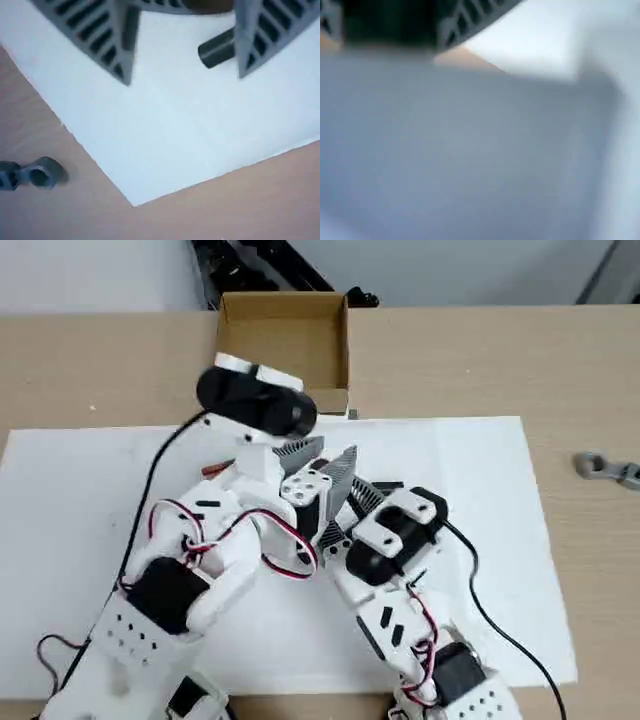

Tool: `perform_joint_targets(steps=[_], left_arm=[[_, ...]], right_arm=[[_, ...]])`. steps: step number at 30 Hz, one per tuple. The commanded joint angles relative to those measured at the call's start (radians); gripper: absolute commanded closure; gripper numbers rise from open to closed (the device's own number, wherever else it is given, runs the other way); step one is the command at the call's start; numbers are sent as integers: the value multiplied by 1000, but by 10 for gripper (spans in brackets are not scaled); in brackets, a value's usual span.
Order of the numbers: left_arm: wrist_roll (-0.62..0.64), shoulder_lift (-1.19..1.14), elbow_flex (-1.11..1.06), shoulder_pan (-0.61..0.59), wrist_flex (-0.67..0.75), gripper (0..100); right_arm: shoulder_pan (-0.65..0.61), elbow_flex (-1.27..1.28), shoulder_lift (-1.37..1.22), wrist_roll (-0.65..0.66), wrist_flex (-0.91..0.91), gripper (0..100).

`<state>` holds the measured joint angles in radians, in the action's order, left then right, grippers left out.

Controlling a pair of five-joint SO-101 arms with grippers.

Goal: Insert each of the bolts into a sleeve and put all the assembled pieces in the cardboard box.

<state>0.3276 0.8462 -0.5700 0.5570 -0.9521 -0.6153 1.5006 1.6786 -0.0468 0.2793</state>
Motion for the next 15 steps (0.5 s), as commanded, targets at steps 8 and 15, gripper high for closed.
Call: perform_joint_targets(steps=[8,15], left_arm=[[-3,-121,386,-86,-339,810],[-118,-158,489,-394,-353,939]], right_arm=[[19,-149,-79,-41,-19,995],[127,-463,-476,-44,-30,995]])
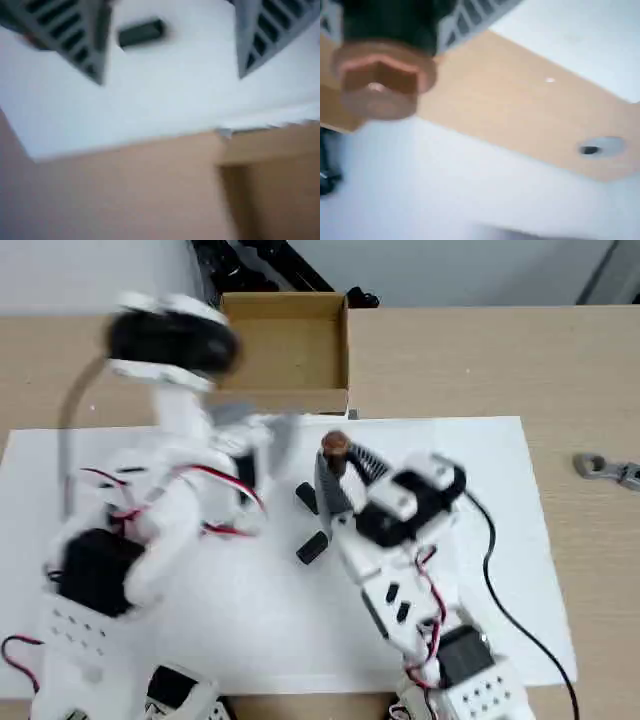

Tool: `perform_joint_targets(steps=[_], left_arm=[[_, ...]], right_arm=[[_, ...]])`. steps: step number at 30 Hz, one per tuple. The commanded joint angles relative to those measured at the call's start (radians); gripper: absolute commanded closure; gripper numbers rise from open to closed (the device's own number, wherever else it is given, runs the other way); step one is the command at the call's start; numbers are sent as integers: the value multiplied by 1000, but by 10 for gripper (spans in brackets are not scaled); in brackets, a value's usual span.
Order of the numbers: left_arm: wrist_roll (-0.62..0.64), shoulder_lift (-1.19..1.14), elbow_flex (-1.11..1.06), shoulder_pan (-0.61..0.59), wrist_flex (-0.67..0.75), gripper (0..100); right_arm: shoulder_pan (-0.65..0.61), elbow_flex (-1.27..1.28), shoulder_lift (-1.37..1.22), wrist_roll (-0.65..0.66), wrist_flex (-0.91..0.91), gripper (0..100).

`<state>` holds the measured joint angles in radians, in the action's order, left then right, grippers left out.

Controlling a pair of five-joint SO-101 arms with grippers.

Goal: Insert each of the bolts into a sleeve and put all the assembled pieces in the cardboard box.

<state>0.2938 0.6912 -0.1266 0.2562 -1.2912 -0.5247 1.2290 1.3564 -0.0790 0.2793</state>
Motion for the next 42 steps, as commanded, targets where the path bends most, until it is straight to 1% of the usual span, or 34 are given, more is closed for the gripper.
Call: perform_joint_targets(steps=[1,2,3,5,9,12,21,27,31,36,38,40,42], left_arm=[[-126,-3,45,-120,-28,976],[-161,0,45,-140,-41,998],[-186,0,45,-155,-68,994],[-190,2,50,-181,-118,995],[-190,2,44,-236,-201,995],[-190,2,16,-278,-221,995],[-199,2,-94,-397,-219,995],[-199,2,-117,-402,-219,995],[-209,2,-117,-404,-221,995],[-229,2,-122,-404,-221,995],[-229,2,-122,-404,-221,995],[-229,2,-122,-404,-221,995],[-226,2,-122,-404,-222,995]], right_arm=[[45,-241,-219,-12,-31,995],[53,-295,-278,-14,-31,995],[58,-339,-340,-15,-33,995],[70,-408,-461,-15,-65,995],[101,-493,-713,-14,-280,995],[122,-594,-912,-12,-372,995],[168,-1045,-1480,-15,-386,993],[176,-1306,-1791,-14,-378,990],[176,-1416,-1937,-12,-377,990],[176,-1462,-2026,-12,-377,983],[177,-1462,-2032,-12,-377,942],[177,-1462,-2032,-14,-374,879],[179,-1467,-2029,-15,-329,831]])
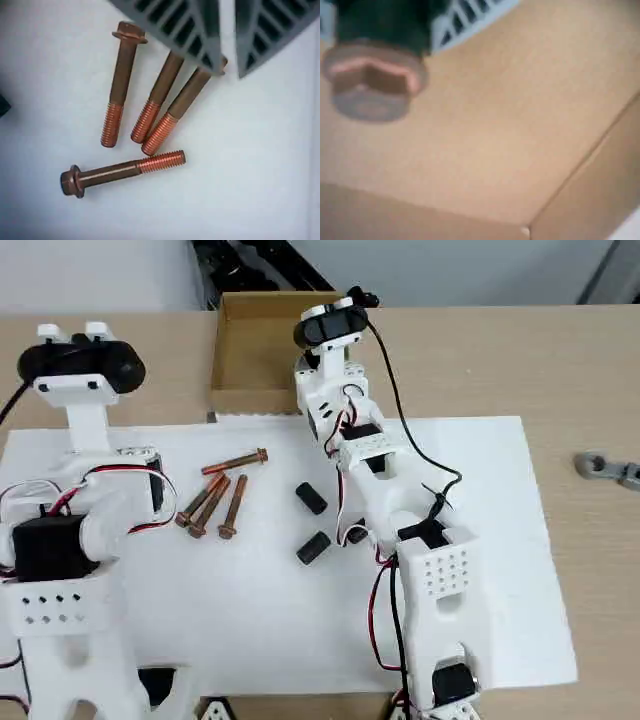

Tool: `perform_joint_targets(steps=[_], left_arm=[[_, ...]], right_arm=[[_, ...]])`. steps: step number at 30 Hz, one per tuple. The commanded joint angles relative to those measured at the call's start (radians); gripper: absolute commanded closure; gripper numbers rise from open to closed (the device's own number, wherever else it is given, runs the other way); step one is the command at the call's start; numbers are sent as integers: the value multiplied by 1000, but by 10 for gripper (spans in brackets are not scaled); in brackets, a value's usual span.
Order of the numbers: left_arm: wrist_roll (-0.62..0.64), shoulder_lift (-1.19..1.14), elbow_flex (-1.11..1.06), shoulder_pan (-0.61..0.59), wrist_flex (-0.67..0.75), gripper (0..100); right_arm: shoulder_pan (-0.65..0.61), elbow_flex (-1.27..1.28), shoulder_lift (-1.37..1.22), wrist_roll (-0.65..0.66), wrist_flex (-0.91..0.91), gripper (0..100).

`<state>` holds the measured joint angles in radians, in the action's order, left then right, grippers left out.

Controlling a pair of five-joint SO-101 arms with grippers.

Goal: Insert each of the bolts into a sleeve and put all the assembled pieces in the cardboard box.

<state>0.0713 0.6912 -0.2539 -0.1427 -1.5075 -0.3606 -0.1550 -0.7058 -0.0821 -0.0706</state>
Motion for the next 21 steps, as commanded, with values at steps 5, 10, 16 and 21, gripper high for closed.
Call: perform_joint_targets(steps=[5,10,16,21], left_arm=[[3,2,-4,-6,-25,995],[-2,-8,-7,-6,-40,988],[-40,-9,-22,-6,-51,891],[-199,-9,-22,-6,-52,889]], right_arm=[[16,-81,88,-81,88,802],[16,-81,219,-163,197,806],[16,-78,430,-224,455,997],[10,-77,572,-224,691,989]])
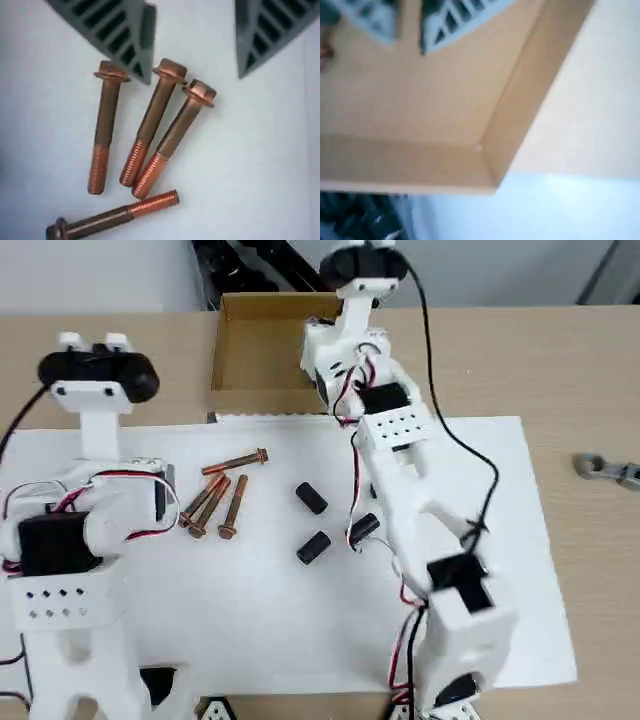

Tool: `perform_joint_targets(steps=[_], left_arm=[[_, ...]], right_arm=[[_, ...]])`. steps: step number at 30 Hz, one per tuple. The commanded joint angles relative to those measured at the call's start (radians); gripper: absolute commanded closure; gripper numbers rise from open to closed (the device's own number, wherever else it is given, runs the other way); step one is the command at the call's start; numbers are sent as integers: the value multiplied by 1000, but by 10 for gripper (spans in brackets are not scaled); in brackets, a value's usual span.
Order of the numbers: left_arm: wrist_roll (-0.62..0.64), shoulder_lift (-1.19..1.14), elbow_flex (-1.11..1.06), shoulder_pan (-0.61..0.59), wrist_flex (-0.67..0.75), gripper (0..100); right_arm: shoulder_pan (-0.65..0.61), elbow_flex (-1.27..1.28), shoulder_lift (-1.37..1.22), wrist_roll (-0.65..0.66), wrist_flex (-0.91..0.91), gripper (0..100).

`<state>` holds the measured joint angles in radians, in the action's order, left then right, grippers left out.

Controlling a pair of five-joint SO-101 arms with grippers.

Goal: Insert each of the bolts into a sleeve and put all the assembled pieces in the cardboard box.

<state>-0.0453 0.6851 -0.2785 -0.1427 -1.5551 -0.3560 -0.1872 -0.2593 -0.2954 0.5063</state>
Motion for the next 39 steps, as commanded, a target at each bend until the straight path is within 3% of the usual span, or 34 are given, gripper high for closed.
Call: perform_joint_targets(steps=[1,5,9,13,20,28,39], left_arm=[[-123,-6,1,-5,-2,887],[-330,-97,2,-3,3,887],[-459,-245,13,3,69,887],[-545,-365,15,23,186,887],[-644,-531,51,87,295,884],[-732,-815,331,101,258,836],[-740,-1238,817,120,38,836]], right_arm=[[4,-44,153,-11,163,996],[-12,-44,297,-6,395,995],[-36,-44,455,-11,708,995],[-36,-44,619,-11,934,995],[-24,-43,843,-6,1135,995],[148,238,1056,35,1135,995],[165,744,1391,89,931,995]])
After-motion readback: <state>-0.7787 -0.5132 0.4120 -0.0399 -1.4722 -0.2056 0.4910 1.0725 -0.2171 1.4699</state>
